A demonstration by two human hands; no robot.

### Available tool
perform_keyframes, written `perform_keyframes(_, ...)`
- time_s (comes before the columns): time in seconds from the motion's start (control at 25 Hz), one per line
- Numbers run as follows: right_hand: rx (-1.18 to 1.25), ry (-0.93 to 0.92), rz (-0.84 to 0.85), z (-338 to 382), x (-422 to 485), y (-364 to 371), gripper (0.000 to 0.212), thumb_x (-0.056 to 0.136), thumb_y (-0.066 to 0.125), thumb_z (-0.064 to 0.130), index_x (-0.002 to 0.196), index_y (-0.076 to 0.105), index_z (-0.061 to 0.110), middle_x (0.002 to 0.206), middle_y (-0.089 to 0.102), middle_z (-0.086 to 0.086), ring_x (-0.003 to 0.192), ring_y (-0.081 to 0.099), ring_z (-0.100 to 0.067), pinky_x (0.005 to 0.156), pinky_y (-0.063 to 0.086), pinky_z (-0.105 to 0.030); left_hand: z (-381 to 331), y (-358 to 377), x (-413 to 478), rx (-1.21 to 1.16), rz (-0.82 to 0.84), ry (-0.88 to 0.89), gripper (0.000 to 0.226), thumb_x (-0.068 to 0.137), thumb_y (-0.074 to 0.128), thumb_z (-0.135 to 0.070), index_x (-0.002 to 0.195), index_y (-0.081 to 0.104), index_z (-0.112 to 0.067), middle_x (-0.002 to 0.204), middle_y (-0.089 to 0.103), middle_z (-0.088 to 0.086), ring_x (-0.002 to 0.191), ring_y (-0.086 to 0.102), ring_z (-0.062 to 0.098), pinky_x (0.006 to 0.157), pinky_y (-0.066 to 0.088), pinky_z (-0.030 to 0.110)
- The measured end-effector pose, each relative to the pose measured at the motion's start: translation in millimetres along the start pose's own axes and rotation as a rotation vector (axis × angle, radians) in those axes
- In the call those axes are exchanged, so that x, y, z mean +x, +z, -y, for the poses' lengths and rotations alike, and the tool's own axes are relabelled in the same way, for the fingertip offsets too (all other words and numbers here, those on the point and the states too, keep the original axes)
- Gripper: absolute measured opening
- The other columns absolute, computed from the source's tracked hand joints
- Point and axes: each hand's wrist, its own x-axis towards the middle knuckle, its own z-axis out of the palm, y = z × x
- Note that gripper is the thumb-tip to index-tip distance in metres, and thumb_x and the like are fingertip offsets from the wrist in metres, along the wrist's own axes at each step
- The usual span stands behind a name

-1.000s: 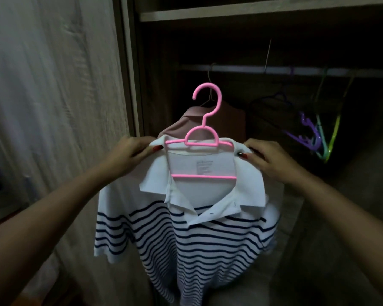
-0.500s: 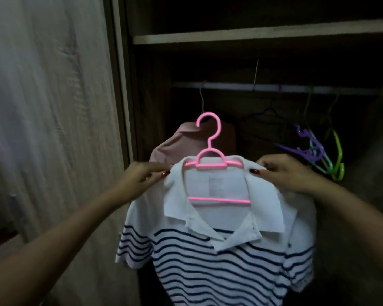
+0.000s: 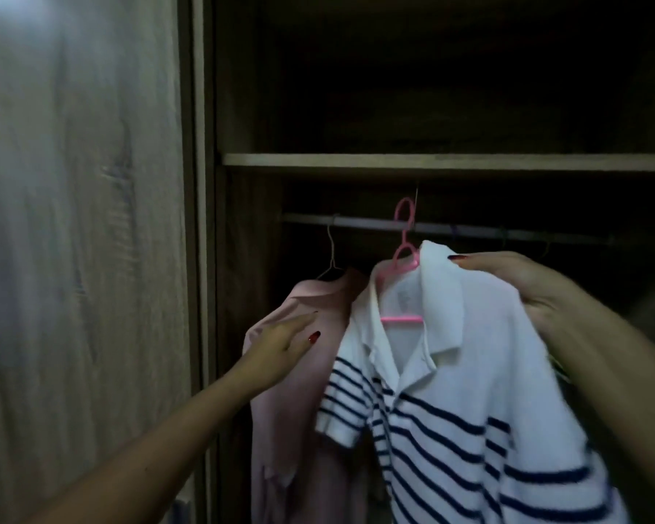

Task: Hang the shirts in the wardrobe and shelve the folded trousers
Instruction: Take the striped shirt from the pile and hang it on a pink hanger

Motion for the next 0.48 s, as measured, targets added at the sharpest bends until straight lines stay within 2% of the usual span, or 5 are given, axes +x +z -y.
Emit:
perform_keyframes(0.12,0.219,-0.038,-0.126,-6,24,34,0.008,0.083,0.055,-0.008,0.081,0.062,-0.007,0.059,0.067,-0.014,0.051,0.065,-0.019,0.052,0.056,-0.027,-4,-13,-1,-0.046,0.002,-0.019,0.046,0.095,0.051,-0.033,0.139,0.047,-0.019,0.145,0.041,-0.011,0.131,0.041,0.002,0.107,0.039,0.024)
perform_keyframes(0.24,0.162,-0.070,-0.192,-31,55,58,0.010,0.086,0.050,-0.011,0.083,0.060,-0.010,0.054,0.064,-0.011,0.048,0.062,-0.015,0.054,0.054,-0.024,-5,-28,-10,-0.119,-0.037,-0.069,0.041,0.095,0.052,-0.030,0.135,0.051,-0.021,0.135,0.054,-0.011,0.118,0.050,-0.008,0.096,0.039,0.006)
perform_keyframes(0.32,0.056,-0.055,-0.207,-60,70,64,0.023,0.088,0.047,-0.012,0.072,0.059,-0.001,0.062,0.061,-0.013,0.057,0.059,-0.019,0.065,0.050,-0.030,-7,-37,-18,-0.122,-0.076,-0.097,0.035,0.095,0.053,-0.026,0.129,0.055,-0.023,0.125,0.058,-0.015,0.105,0.053,-0.017,0.087,0.038,-0.001)
perform_keyframes(0.36,0.000,-0.045,-0.208,-72,74,67,0.024,0.088,0.048,-0.010,0.071,0.059,0.003,0.070,0.059,-0.016,0.064,0.057,-0.022,0.070,0.046,-0.033,-8,-41,-20,-0.113,-0.084,-0.109,0.034,0.095,0.053,-0.026,0.129,0.055,-0.023,0.123,0.059,-0.014,0.104,0.054,-0.014,0.087,0.038,0.000)
perform_keyframes(0.48,-0.175,-0.029,-0.145,-92,77,76,0.010,0.086,0.058,0.000,0.090,0.057,0.009,0.088,0.052,-0.011,0.084,0.053,-0.022,0.070,0.041,-0.029,-8,-46,-29,-0.110,-0.084,-0.170,0.037,0.095,0.052,-0.027,0.131,0.053,-0.022,0.128,0.060,-0.006,0.117,0.055,0.005,0.099,0.043,0.021)
